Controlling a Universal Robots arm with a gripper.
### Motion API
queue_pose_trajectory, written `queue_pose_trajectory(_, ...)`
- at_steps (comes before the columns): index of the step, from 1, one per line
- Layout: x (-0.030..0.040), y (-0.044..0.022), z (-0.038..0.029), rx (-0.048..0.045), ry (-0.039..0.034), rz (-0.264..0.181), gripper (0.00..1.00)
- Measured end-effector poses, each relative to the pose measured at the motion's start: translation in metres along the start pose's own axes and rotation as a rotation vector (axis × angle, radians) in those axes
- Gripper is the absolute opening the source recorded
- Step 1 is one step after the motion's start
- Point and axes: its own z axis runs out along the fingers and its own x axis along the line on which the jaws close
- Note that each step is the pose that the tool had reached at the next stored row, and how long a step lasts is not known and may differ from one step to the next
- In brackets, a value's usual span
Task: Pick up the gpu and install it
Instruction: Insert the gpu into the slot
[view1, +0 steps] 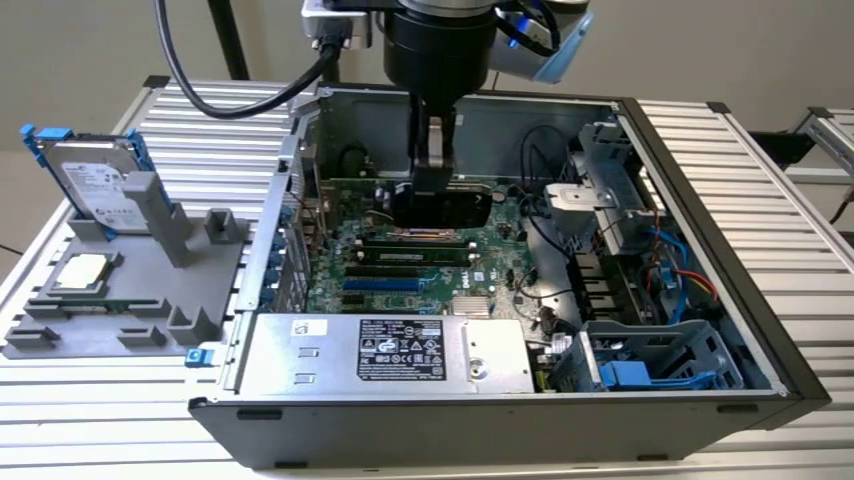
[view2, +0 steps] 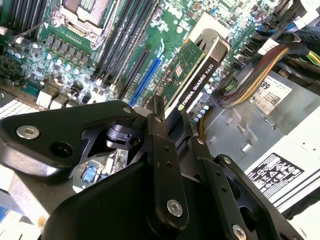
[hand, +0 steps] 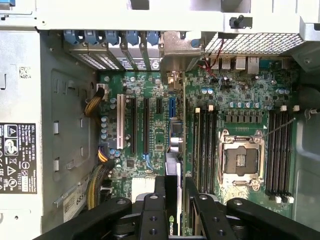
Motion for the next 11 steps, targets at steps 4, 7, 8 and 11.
queue_pose_trajectory(4, 0.0000, 0.0000, 0.0007, 0.0009, 0.0000, -0.005, 0.00)
queue_pose_trajectory(7, 0.0000, 0.0000, 0.0012, 0.0013, 0.0000, -0.009, 0.00)
queue_pose_trajectory(8, 0.0000, 0.0000, 0.0013, 0.0013, 0.0000, -0.009, 0.00)
queue_pose_trajectory(11, 0.0000, 0.0000, 0.0018, 0.0016, 0.0000, -0.012, 0.00)
